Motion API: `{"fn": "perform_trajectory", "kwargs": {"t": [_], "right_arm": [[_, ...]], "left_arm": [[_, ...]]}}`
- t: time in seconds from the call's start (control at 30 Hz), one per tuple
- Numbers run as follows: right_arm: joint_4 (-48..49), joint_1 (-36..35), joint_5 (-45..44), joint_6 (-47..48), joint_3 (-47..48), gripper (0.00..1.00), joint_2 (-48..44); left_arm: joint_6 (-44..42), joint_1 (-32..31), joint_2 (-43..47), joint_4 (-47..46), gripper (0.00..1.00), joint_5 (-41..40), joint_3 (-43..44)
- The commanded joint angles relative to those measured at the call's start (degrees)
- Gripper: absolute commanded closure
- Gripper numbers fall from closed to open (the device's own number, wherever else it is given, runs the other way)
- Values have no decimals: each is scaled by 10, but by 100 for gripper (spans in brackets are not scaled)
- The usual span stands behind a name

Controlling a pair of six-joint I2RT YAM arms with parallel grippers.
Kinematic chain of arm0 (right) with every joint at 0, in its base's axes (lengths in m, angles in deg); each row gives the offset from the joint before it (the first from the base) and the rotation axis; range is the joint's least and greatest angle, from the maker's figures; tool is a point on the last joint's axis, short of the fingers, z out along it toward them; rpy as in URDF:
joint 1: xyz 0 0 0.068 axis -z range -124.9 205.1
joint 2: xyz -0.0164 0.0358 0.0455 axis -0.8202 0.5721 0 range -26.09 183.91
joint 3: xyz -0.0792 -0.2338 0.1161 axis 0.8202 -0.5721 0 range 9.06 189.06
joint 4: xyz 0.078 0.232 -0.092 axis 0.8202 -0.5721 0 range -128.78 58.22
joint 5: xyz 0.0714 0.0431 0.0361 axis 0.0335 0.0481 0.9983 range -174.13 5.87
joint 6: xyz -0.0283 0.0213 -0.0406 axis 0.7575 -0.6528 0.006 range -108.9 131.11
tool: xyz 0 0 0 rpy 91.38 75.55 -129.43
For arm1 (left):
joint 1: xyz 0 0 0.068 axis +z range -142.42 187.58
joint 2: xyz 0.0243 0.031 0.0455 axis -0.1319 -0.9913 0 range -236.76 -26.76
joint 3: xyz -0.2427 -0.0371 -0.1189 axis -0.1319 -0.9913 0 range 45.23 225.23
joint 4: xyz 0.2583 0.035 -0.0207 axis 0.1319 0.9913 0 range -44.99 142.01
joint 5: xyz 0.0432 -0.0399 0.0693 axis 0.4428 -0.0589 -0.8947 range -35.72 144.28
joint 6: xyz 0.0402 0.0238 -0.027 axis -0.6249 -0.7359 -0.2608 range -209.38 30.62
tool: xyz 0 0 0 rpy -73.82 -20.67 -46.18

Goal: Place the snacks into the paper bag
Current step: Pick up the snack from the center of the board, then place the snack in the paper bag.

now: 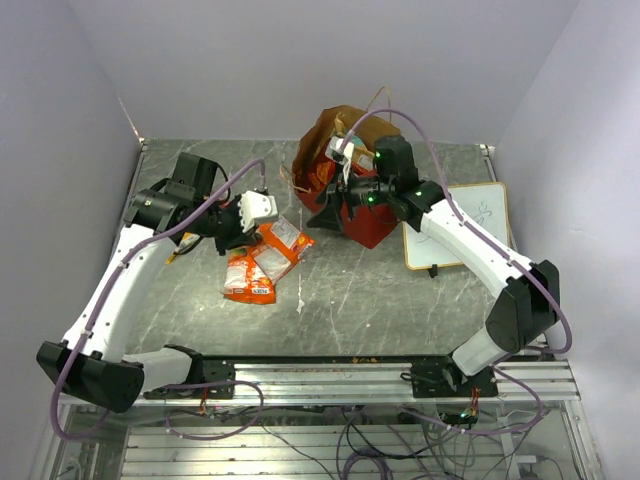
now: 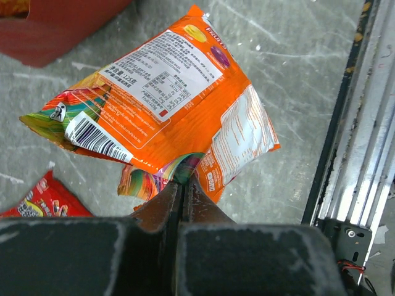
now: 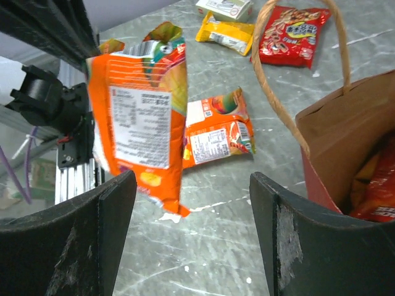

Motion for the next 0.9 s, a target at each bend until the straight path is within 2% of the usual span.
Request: {"fn": "perform_trajectory", "kwargs": {"t": [0.0, 0.23, 0.37, 0.6, 0.73, 0.87], "right_arm": [[105, 2, 59, -90, -33, 26, 8], [182, 2, 111, -155, -89, 21, 2], [284, 2, 171, -249, -131, 20, 2], [464, 2, 216, -396, -174, 22, 17], [487, 0, 216, -425, -175, 24, 21], [482, -7, 212, -426, -170, 31, 30]], "left_arm": [[-8, -19, 23, 9, 93, 62, 36], [16, -24, 34, -2, 93, 107, 58], [36, -24, 37, -18, 93, 105, 63], [61, -24, 47, -54, 93, 99, 48], [76, -24, 54, -75, 93, 87, 37], [91, -24, 53, -97, 93, 95, 27]]}}
